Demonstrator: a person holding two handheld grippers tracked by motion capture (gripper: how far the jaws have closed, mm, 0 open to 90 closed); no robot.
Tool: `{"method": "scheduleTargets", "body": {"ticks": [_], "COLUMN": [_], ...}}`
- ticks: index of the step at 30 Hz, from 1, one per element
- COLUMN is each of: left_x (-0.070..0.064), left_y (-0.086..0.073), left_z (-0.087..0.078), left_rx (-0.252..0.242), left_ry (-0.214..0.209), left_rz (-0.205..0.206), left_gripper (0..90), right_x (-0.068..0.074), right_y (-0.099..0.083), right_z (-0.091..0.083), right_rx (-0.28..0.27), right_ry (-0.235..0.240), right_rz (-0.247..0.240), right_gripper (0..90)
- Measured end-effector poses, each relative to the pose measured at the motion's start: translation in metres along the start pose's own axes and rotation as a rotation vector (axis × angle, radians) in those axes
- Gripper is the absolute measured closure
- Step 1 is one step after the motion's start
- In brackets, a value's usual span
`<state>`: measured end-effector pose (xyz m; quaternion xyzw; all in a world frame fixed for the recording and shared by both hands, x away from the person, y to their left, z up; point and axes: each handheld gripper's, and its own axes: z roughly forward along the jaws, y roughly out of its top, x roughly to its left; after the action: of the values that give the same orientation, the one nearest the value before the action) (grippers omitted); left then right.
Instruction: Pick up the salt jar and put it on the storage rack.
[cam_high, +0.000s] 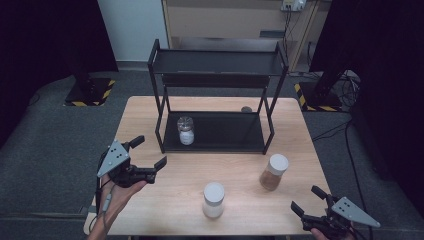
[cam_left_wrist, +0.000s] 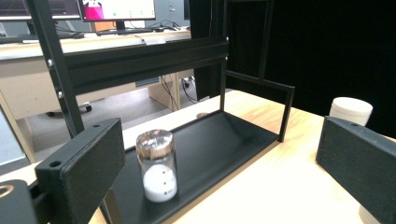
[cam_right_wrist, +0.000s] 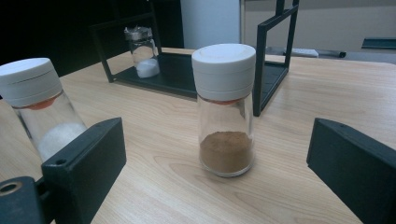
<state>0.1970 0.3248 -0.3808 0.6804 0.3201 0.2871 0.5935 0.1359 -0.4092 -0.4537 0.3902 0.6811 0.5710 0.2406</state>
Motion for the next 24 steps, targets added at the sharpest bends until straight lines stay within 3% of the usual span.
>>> {"method": "scheduleTargets", "body": {"ticks": [19,24], "left_x": [0.004,0.007], "left_y": [-0.055,-0.072], "left_z": [-0.035,-0.042], "left_rx": [0.036,0.040], "left_ry": [-0.011,-0.018], "left_rz": [-0.068,-0.118], "left_gripper": [0.2,0.2], "right_x": [0.000,0.000], "right_y": [0.000,0.000], "right_z": [0.000,0.000], "right_rx": [0.001,0.001], "right_ry": [0.000,0.000], "right_rz": [-0.002,-0.003], "right_gripper": [5.0,5.0]}}
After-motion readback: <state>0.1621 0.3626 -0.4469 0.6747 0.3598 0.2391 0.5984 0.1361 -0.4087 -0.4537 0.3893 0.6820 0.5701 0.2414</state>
